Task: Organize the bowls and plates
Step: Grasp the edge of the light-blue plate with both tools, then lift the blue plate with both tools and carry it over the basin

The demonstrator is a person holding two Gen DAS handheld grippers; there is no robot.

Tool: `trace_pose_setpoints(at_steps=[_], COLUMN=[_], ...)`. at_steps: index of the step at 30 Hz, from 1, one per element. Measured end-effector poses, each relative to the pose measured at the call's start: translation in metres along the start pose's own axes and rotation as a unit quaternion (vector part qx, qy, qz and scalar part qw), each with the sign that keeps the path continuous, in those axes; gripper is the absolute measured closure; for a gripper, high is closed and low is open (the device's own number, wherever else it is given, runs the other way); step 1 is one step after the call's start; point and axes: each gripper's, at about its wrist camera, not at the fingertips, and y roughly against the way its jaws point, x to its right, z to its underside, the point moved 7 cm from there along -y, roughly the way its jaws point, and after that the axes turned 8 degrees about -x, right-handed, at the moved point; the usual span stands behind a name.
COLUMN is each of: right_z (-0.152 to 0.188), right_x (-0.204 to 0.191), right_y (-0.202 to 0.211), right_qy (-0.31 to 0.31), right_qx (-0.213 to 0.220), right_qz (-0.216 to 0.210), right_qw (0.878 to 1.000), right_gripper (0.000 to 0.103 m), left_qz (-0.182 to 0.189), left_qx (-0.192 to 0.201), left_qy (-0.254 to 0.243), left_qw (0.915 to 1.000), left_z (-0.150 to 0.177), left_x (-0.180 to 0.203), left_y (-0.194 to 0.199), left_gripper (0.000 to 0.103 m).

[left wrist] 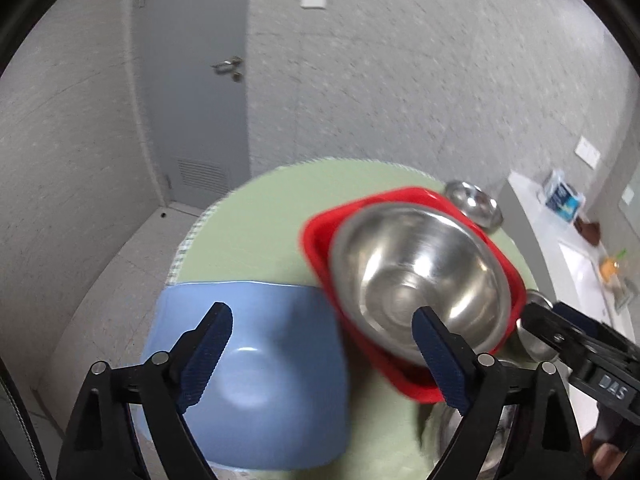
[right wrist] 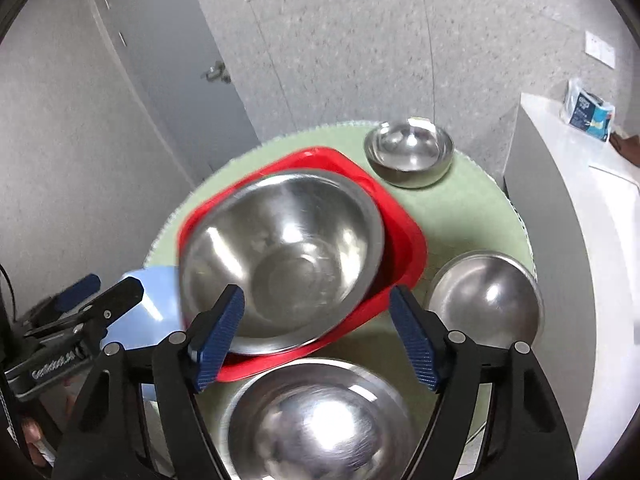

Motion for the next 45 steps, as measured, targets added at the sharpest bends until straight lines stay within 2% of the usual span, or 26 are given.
trace_pose_setpoints(at_steps=[3, 6, 12, 17, 23, 25, 27, 28, 30, 31, 32, 33, 34, 40, 45], right_z=[0.011, 0.03, 0.076, 0.098, 0.111, 0.116, 0.117, 0.117, 0.118, 0.117, 0.116, 0.115, 0.114, 0.102, 0.085], right_x=[-0.023, -0.056, -0.102, -0.123, -0.129, -0.129, -0.127, -0.127, -0.126, -0.126, -0.127, -0.13, -0.132, -0.149, -0.168], right_y=[0.009, 0.006, -0.027, -0.057, -0.088, -0.097, -0.109, -0.11, -0.12, -0.124, -0.126, -0.127, -0.127, -0.114, -0.092], right_qy=[-0.004, -0.002, -0.014, -0.022, -0.017, -0.021, -0.028, -0.029, -0.03, -0.03, -0.03, -0.027, -0.02, 0.0, 0.022], right_qx=[0.018, 0.029, 0.005, -0.019, -0.037, -0.048, -0.058, -0.061, -0.072, -0.078, -0.08, -0.081, -0.08, -0.066, -0.044], right_qz=[-0.009, -0.012, -0.011, 0.01, 0.048, 0.052, 0.056, 0.058, 0.055, 0.052, 0.044, 0.036, 0.034, 0.025, 0.004], right_qw=[1.0, 0.999, 1.0, 1.0, 0.998, 0.997, 0.996, 0.996, 0.995, 0.995, 0.995, 0.996, 0.996, 0.998, 0.999], right_gripper=[0.022, 0.021, 0.019, 0.019, 0.019, 0.02, 0.02, 0.022, 0.035, 0.049, 0.059, 0.063, 0.072, 0.072, 0.072], left_qz=[-0.022, -0.045, -0.039, -0.024, 0.0, 0.007, 0.016, 0.023, 0.034, 0.038, 0.048, 0.056, 0.054, 0.056, 0.048], left_qx=[0.019, 0.022, -0.011, -0.044, -0.09, -0.095, -0.102, -0.103, -0.106, -0.106, -0.105, -0.104, -0.099, -0.084, -0.043], left_qy=[0.006, 0.012, 0.037, 0.028, 0.005, 0.001, -0.006, -0.008, -0.012, -0.015, -0.021, -0.028, -0.031, -0.016, -0.006], left_qw=[0.9996, 0.9987, 0.9985, 0.9984, 0.9959, 0.9955, 0.9947, 0.9944, 0.9937, 0.9935, 0.993, 0.9926, 0.9931, 0.9948, 0.9979], left_z=[0.016, 0.036, 0.072, 0.088, 0.098, 0.096, 0.091, 0.089, 0.086, 0.084, 0.081, 0.079, 0.079, 0.07, 0.058], left_x=[-0.031, -0.062, -0.122, -0.146, -0.149, -0.152, -0.15, -0.149, -0.148, -0.147, -0.145, -0.144, -0.147, -0.164, -0.168], left_y=[0.021, 0.031, 0.02, 0.0, -0.033, -0.04, -0.047, -0.049, -0.052, -0.053, -0.053, -0.053, -0.052, -0.037, 0.005], left_gripper=[0.008, 0.007, 0.007, 0.008, 0.02, 0.024, 0.035, 0.038, 0.049, 0.055, 0.07, 0.076, 0.077, 0.082, 0.082])
